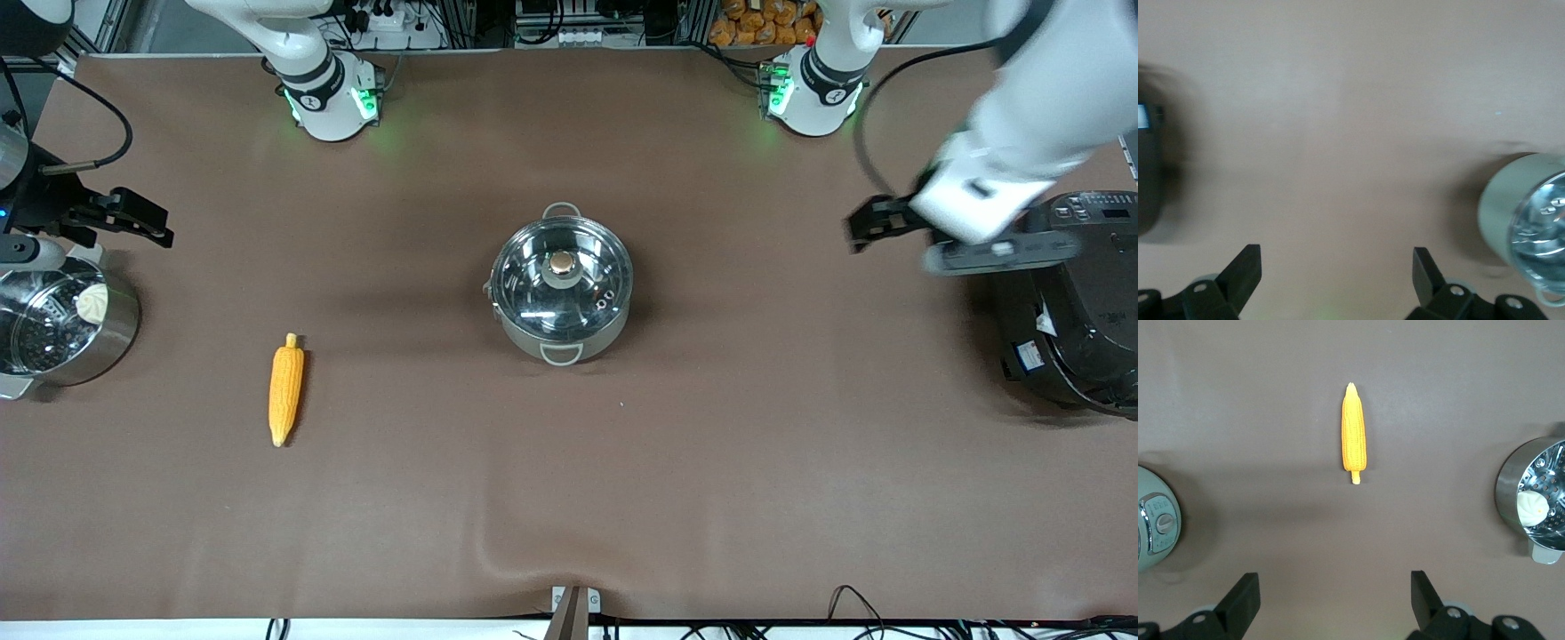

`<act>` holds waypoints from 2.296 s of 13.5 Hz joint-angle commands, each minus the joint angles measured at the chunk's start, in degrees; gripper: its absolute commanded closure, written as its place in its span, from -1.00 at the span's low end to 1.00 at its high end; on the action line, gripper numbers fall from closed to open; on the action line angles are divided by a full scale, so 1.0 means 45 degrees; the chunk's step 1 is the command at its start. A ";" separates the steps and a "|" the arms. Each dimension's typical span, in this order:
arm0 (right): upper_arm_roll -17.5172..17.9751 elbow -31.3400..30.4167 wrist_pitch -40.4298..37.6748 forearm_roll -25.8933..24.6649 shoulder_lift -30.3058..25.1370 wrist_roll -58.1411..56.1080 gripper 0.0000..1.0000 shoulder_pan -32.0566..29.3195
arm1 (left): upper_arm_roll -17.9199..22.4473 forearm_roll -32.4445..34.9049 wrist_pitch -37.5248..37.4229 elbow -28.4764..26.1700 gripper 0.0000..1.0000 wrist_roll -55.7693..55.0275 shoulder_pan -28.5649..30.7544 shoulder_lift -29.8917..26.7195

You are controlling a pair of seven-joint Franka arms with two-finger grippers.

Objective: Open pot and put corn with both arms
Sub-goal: 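Reach the left gripper to the glass lid knob on the pot, then grasp the lid knob with the left gripper while the right gripper grasps the corn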

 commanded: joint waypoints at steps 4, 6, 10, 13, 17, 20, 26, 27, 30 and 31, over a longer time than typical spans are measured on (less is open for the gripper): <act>0.0108 -0.0117 -0.0059 0.0264 0.0546 -0.0287 -1.00 -0.0333 | -0.0029 -0.0246 0.1952 0.1234 -1.00 -0.4885 -0.3205 0.2549; 0.0127 -0.0117 0.0252 0.0283 0.1151 -0.0306 -1.00 -0.0332 | -0.0009 -0.0207 0.1995 0.2231 -1.00 -0.6436 -0.4222 0.3761; 0.0108 -0.0819 0.1949 0.0127 0.2186 -0.0326 -1.00 -0.0274 | 0.0127 -0.0168 0.2987 0.2840 -1.00 -0.7746 -0.5455 0.5014; 0.0108 -0.1015 0.3141 0.0088 0.3708 -0.0326 -1.00 -0.0332 | 0.0167 -0.0168 0.3108 0.3307 -1.00 -0.8685 -0.6080 0.5639; 0.0108 -0.2069 0.5366 0.0049 0.5018 -0.1567 -1.00 -0.0332 | 0.0671 -0.0129 0.3556 0.3524 -1.00 -0.9545 -0.7114 0.6264; 0.0089 -0.2830 0.7571 -0.0241 0.5585 -0.1966 -1.00 -0.0235 | 0.1629 -0.0109 0.3558 0.3485 -1.00 -0.9762 -0.8345 0.6674; 0.0108 -0.4102 1.0330 -0.1162 0.6211 -0.1927 -1.00 -0.0371 | 0.1710 0.0184 0.3558 0.3387 -1.00 -1.0055 -0.8797 0.7204; 0.0108 -0.4102 1.0700 -0.1162 0.6348 -0.1966 -1.00 -0.0333 | 0.1710 0.0184 0.3577 0.3387 -1.00 -1.0113 -0.8817 0.7281; 0.0108 -0.4121 1.1735 -0.1686 0.6933 -0.2317 -1.00 -0.0449 | 0.1710 0.0438 0.3577 0.3407 -1.00 -1.0582 -0.9149 0.7458; 0.0108 -0.4141 1.1990 -0.1805 0.7032 -0.2318 -1.00 -0.0527 | 0.1710 0.0418 0.3558 0.3407 -0.89 -1.0582 -0.9110 0.7439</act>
